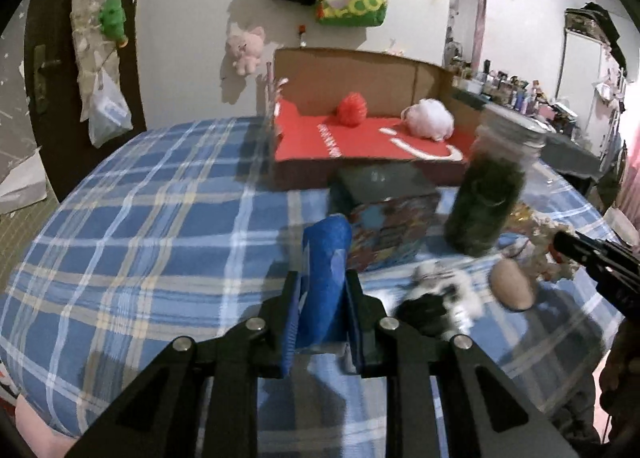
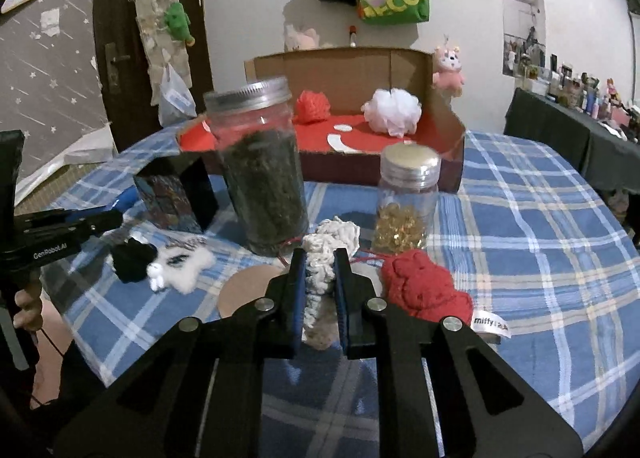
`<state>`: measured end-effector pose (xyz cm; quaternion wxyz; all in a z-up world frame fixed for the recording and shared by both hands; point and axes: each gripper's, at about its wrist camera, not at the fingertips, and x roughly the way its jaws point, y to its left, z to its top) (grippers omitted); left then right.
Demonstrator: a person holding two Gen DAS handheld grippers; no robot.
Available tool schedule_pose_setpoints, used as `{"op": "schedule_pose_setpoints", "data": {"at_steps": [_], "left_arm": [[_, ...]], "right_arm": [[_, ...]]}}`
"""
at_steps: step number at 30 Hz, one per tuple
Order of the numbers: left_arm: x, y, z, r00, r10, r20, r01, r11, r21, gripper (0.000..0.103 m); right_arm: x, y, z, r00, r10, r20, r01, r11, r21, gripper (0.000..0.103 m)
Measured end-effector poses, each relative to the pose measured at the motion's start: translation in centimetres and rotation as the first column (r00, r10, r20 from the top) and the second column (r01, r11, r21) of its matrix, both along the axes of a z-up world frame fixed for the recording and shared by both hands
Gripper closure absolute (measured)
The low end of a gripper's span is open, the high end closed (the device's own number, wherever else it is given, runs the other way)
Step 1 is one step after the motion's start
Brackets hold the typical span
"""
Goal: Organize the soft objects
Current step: 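Lift and carry the blue tube and beige rope toy toward the box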
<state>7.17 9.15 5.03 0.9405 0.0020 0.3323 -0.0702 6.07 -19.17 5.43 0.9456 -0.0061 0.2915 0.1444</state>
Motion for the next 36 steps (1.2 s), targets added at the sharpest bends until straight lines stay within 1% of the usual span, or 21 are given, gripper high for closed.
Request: {"op": "schedule_pose_setpoints", "data": {"at_steps": [5,11,13,16,18,20,25,31,36], "left_arm": [[-0.3,-1.1,0.7,1.0,-0.001,0.017,0.001,1.0,0.003,0.08],[-0.8,-0.6,1.4,0.998,0.058,0.036,-0.058,0.998,0.012,0.08],[-1.1,-0.5,1.9,0.997,0.067,0.05,-0.067,0.998,0.004,0.08],[-1.9,-1.0,2.6,0.996,0.046,0.075,-0.045,0.999,-0.01,0.08],[-2.3,-2.0,3.0,0.996,-0.003,0.087,0.004,1.0,-0.013,0.08],[-2.5,-3.1,2.9,0.996,-0.05,0.08,0.052,0.998,-0.023,0.08],[-2.5,-5.9,2.0,0.99,-0.134,0.049,0.136,0.99,-0.031,0.08],[-2.3,-7.4,1.2,0.985,-0.173,0.014,0.174,0.983,-0.053,0.08],[-2.1,-7.4,1.0,0.985,-0.171,0.001,0.171,0.984,-0.054,0.08]], "right_arm": [[-0.7,0.1,1.1,0.999,0.013,0.035,-0.013,1.0,0.004,0.091],[-1.0,-0.6,1.5,0.999,0.024,0.033,-0.025,0.999,0.03,0.091],[-1.1,-0.7,1.6,0.999,0.024,0.036,-0.025,0.999,0.03,0.091],[-1.3,-1.0,1.8,0.999,0.028,0.042,-0.03,0.999,0.033,0.091],[-1.5,-1.1,2.0,0.998,0.032,0.048,-0.034,0.999,0.035,0.091],[-1.6,-1.2,2.1,0.998,0.037,0.051,-0.04,0.998,0.044,0.091],[-2.1,-1.2,2.0,0.998,0.048,0.047,-0.051,0.996,0.071,0.091],[-2.6,-1.0,1.6,0.998,0.059,0.037,-0.062,0.995,0.082,0.091],[-2.8,-0.9,1.5,0.997,0.065,0.037,-0.068,0.994,0.085,0.091]]}}
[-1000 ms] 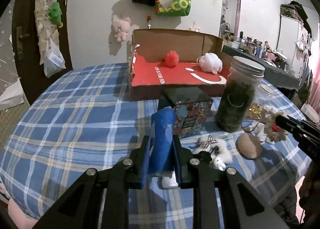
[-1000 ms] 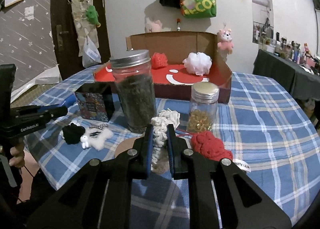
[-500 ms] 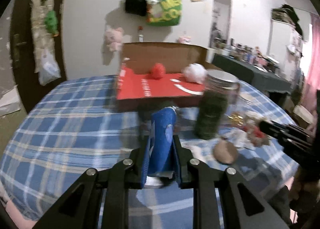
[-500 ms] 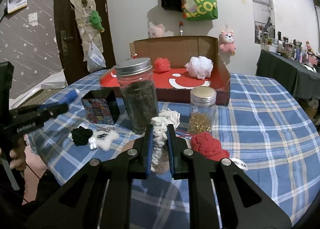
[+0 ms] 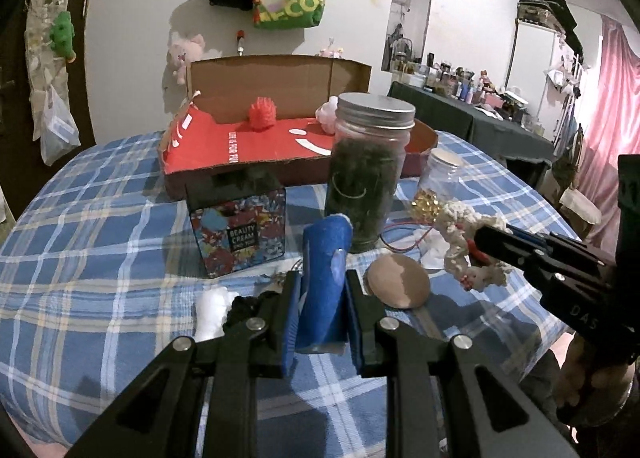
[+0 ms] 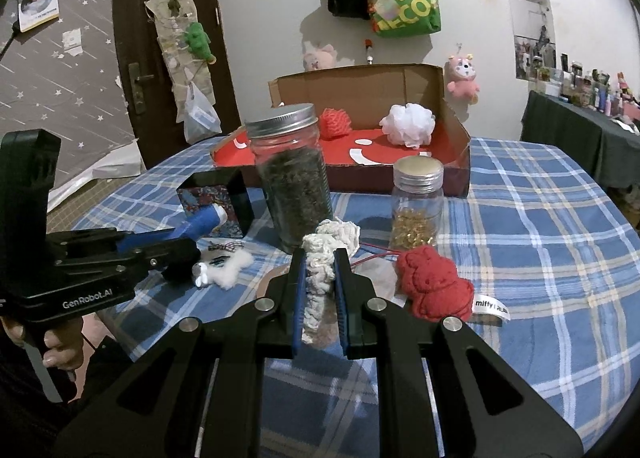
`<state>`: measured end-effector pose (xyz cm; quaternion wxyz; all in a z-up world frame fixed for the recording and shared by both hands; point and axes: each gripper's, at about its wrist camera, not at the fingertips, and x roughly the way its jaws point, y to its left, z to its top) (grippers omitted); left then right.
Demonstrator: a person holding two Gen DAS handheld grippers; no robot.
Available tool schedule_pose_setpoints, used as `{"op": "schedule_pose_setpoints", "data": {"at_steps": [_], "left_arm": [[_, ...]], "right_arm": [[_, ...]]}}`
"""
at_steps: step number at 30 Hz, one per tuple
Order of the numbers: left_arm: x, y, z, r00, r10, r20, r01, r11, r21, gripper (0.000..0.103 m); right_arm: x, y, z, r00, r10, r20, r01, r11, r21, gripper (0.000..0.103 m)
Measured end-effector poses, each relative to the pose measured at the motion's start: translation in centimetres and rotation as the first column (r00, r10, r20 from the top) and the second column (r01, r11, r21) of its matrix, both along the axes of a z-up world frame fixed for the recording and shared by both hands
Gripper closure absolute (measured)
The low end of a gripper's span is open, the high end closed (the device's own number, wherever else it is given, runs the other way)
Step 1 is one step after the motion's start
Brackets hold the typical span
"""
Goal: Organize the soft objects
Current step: 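Lift and carry the blue tube and beige rope toy toward the box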
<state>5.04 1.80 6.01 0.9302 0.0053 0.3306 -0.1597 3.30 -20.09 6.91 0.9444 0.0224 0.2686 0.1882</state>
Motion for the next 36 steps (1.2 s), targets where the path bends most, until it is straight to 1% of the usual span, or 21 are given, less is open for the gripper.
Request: {"op": "schedule_pose_setpoints", "data": {"at_steps": [10,14,18,21,26,29,32,36], "left_arm": [[-0.1,0.1,-0.2,1.0,0.003,-0.008,-0.003,1.0,0.004,0.08],[-0.1,0.6,-0.3,1.0,0.018,-0.01,-0.018,1.0,0.007,0.08],[0.0,2.3,-0.4,0.998,0.056,-0.027,-0.055,0.998,0.016,0.08],[-0.1,4.5,-0.3,0.994,0.103,-0.043,-0.102,0.995,0.024,0.08],[0.2,7.7,-0.1,0.982,0.179,-0.058,-0.177,0.983,0.039,0.08],[1.1,9.0,0.0,0.978,0.202,-0.058,-0.2,0.979,0.046,0.08],[2.2,9.8,0.0,0.979,0.198,-0.051,-0.195,0.979,0.059,0.08],[4.1,10.4,0.1,0.987,0.153,-0.053,-0.15,0.987,0.053,0.08]], "right_arm": [[0.2,-0.1,-0.1,1.0,0.004,-0.008,-0.003,1.0,0.007,0.091],[0.3,-0.2,-0.3,1.0,-0.003,-0.008,0.003,1.0,0.0,0.091],[0.2,-0.8,-0.3,1.0,-0.02,-0.008,0.02,1.0,0.0,0.091],[0.2,-1.9,-0.2,0.999,-0.048,-0.012,0.048,0.999,-0.001,0.091],[0.2,-4.7,0.0,0.993,-0.114,-0.024,0.114,0.993,-0.003,0.091],[0.7,-6.4,0.3,0.989,-0.143,-0.034,0.143,0.99,0.004,0.091],[1.5,-7.5,0.6,0.988,-0.15,-0.043,0.151,0.989,0.012,0.091],[2.6,-8.4,0.9,0.989,-0.141,-0.044,0.142,0.99,0.002,0.091]]}}
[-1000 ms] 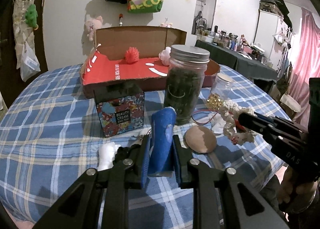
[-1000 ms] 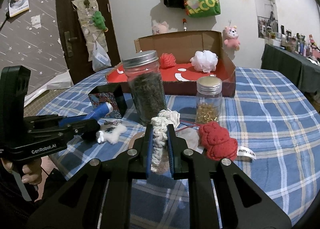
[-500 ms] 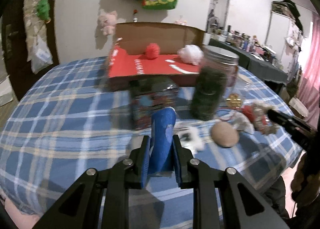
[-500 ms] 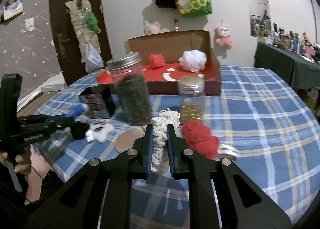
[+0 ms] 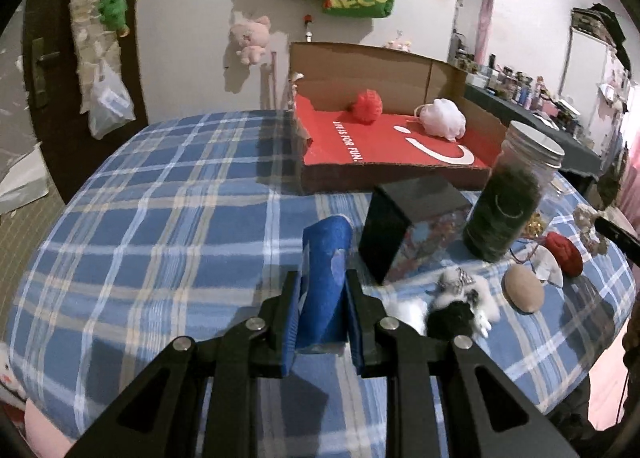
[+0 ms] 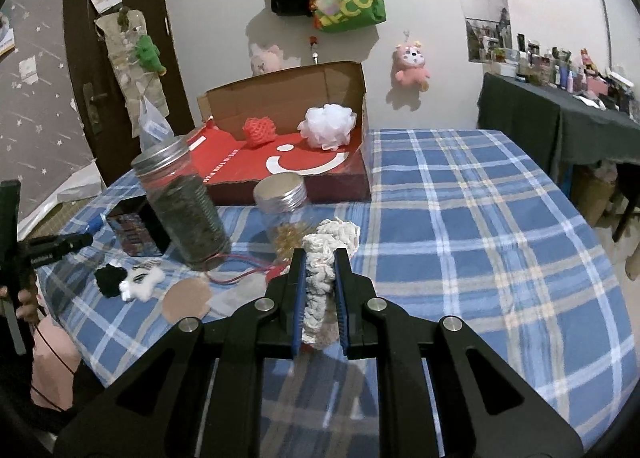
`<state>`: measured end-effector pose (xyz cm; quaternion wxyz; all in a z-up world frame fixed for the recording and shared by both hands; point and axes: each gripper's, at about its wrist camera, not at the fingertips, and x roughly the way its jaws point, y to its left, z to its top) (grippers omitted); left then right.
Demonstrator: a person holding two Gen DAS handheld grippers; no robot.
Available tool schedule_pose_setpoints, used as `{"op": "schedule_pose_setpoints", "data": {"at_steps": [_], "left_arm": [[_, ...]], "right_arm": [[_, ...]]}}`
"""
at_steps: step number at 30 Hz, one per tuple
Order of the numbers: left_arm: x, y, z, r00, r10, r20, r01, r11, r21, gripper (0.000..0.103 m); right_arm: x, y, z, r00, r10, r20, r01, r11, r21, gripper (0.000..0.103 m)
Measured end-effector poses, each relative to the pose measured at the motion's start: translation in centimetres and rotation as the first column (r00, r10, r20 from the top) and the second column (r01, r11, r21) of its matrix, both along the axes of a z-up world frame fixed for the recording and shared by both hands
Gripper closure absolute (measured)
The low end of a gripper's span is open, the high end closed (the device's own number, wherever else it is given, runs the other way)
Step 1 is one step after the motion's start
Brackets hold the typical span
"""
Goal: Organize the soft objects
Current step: 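Lift and carry the blue tube and beige rope toy toward the box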
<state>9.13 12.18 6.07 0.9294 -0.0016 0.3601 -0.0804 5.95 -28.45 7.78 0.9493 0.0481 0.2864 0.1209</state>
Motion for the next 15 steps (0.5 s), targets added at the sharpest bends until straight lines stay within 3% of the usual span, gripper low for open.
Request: {"op": "schedule_pose_setpoints", "data": {"at_steps": [10,15], "left_arm": [[4.1,0.3,-0.2,0.993,-0.121,-0.013,0.122,0.992,0.023,0.08],[5.4,0.4,0.0,0.987,-0.161,-0.016,0.162,0.986,0.038,0.08]], "right_arm": [[4.2,-0.7,0.8,0.996,0.084,-0.015,-0.085,0.994,-0.067,0.091],[6.0,-0.1,1.2,0.991,0.136,-0.01,-0.136,0.978,-0.16,0.091]]}}
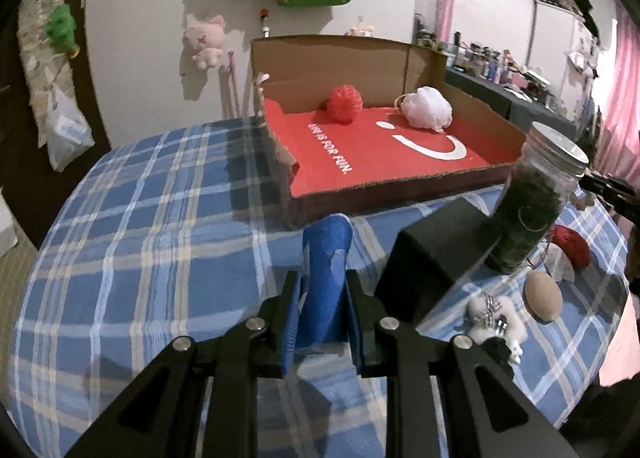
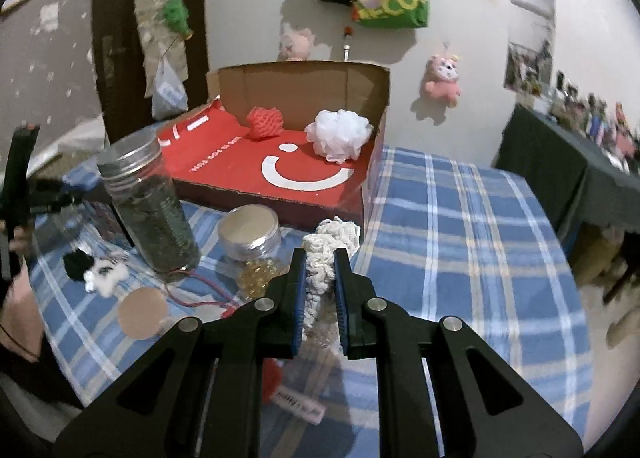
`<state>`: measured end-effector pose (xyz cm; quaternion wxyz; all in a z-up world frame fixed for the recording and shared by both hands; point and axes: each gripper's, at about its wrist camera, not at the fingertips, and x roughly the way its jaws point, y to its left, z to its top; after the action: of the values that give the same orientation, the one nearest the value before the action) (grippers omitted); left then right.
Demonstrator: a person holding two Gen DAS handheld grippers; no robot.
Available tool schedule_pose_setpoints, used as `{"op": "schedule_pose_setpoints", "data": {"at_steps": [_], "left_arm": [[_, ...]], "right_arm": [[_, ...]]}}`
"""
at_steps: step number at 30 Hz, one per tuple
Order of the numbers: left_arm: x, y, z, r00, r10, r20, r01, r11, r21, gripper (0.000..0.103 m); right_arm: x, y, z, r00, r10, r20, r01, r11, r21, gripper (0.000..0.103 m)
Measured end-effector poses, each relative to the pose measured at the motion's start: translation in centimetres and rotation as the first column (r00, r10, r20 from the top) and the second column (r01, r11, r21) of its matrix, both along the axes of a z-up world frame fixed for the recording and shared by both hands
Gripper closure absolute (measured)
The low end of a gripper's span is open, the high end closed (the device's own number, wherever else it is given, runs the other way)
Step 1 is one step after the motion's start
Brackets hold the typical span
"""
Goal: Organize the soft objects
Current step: 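Lift and carry the blue tube and beige rope toy toward the box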
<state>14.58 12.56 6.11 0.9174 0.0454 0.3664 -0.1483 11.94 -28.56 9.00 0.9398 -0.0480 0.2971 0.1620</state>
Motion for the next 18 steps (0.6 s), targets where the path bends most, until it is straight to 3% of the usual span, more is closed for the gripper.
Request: {"op": "schedule_pose_setpoints", "data": {"at_steps": [11,18], "left_arm": [[2.9,-0.9,1.1,0.99,-0.137,0.01,0.137,0.99,0.041,0.08],[3.9,-1.9,1.5,0.978,-0.208,0.004,0.207,0.976,0.062,0.08]], "right_arm": [[3.6,0.4,0.5,0.992,0.12,-0.027,-0.122,0.987,-0.101,0.091],[4.8,0.7,0.9,0.981,0.194,-0.029,-0.196,0.975,-0.106,0.091]]}}
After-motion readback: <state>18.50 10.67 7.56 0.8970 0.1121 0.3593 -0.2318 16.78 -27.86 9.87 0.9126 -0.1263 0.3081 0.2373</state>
